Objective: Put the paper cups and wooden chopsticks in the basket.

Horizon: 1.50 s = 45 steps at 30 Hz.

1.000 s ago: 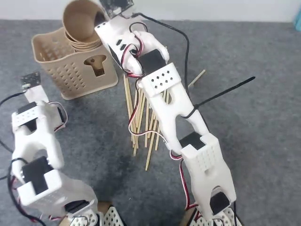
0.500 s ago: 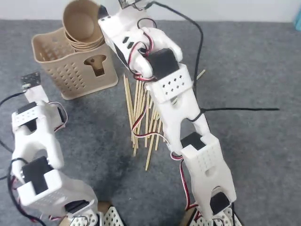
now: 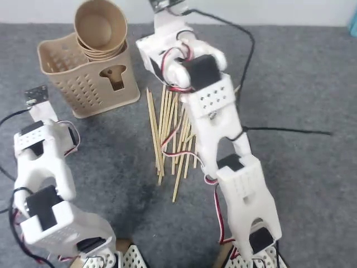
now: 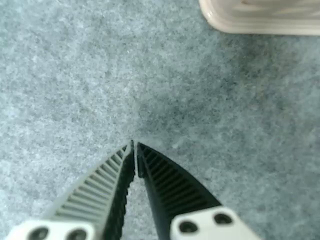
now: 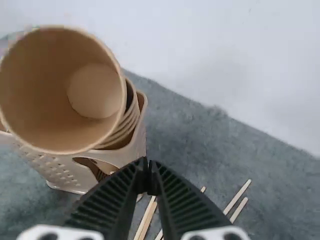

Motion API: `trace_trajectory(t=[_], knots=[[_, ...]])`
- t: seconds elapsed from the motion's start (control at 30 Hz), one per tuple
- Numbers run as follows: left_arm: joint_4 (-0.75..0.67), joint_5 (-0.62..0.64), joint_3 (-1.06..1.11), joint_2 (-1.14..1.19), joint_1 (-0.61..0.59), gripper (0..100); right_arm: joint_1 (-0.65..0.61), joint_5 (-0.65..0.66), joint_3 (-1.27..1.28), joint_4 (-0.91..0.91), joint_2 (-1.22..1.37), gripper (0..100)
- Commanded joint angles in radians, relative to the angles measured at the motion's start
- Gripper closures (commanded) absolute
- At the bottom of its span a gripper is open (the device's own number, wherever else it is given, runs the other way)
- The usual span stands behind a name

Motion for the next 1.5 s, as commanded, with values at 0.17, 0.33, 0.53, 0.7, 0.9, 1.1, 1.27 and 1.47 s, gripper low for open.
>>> trace_trajectory(t=[0.17,0.33,0.53,0.7,0.9,1.1,1.27,1.47], knots=[[-0.017,0.006,-0.024,-0.006,0.003,99,-0.053,-0.020,-0.046,-0.153,0.105,99.1],[-0.018,0.006,-0.024,-0.006,0.003,99,-0.107,-0.015,-0.117,-0.211,0.107,99.0],[-0.018,0.006,-0.025,-0.006,0.003,99,-0.134,-0.014,-0.166,-0.320,0.105,98.9],[-0.018,0.006,-0.025,-0.006,0.003,99,-0.128,-0.014,-0.180,-0.268,0.097,99.1],[-0.018,0.006,-0.025,-0.006,0.003,99,-0.128,-0.014,-0.203,0.070,0.016,99.1],[-0.018,0.006,-0.025,-0.006,0.003,99,-0.128,-0.005,-0.196,0.389,-0.073,99.1],[-0.018,0.006,-0.025,-0.006,0.005,99,-0.053,0.069,-0.141,0.387,-0.137,99.1],[-0.018,0.006,-0.024,-0.006,0.005,99,-0.045,0.071,0.287,0.386,-0.380,99.1]])
